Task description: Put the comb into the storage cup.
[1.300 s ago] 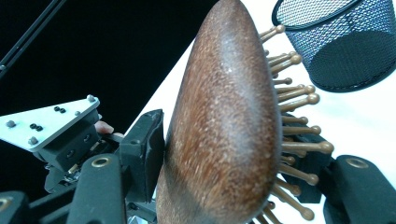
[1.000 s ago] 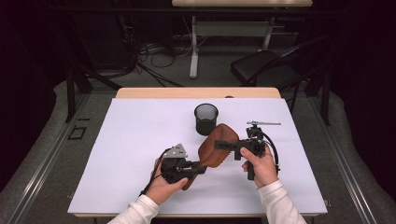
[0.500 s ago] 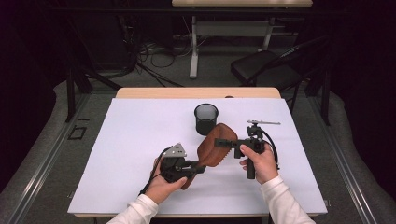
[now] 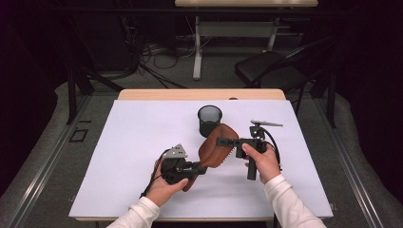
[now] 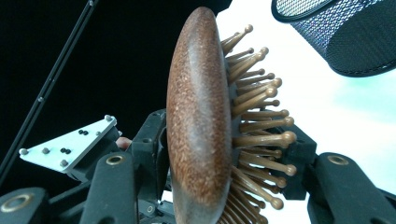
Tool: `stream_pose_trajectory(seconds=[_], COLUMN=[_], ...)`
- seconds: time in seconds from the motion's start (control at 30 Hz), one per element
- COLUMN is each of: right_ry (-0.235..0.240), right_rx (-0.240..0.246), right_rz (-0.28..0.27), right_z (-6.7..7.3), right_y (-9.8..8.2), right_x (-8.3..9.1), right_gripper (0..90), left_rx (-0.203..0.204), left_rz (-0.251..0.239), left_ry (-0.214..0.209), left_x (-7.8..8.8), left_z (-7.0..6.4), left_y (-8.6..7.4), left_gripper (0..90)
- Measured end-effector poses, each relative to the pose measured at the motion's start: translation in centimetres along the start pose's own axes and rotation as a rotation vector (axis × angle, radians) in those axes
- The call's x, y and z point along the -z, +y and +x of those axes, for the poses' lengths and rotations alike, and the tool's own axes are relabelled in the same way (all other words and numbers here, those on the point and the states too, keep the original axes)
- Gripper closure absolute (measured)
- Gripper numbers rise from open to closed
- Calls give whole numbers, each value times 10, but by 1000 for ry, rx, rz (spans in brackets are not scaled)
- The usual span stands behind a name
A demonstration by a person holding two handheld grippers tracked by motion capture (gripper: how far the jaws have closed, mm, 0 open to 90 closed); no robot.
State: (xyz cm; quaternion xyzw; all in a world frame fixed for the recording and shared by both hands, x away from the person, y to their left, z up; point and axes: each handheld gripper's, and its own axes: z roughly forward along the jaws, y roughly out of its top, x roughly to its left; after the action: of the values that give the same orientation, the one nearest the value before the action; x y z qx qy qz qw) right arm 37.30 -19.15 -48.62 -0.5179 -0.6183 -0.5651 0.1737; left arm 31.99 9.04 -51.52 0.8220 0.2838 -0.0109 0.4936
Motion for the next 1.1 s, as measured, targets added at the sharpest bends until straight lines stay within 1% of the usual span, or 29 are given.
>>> stream_pose_trajectory(seconds=[0.17,0.53,0.7,0.77,0.9,0.93,1.1], right_ry=[0,10,5,3,-1,-2,-2], right_rx=[-17,-27,-34,-36,-50,-50,-50], right_rz=[6,9,22,16,22,29,26], right_z=[0,0,0,0,2,2,3], right_y=[0,1,1,1,3,3,4], right_x=[-1,-1,-1,-1,-2,-1,-2], right_gripper=[470,490,494,495,499,499,501], left_rx=[0,-1,2,4,8,8,7], left_rz=[2,3,1,0,-5,-7,-10], left_ry=[5,5,-1,-1,-1,-2,-2], left_x=[-1,-1,-1,-1,0,0,0], left_z=[0,0,1,1,1,1,2], left_y=[-1,-1,-1,-1,-1,-1,-1], left_gripper=[731,729,729,728,728,728,727])
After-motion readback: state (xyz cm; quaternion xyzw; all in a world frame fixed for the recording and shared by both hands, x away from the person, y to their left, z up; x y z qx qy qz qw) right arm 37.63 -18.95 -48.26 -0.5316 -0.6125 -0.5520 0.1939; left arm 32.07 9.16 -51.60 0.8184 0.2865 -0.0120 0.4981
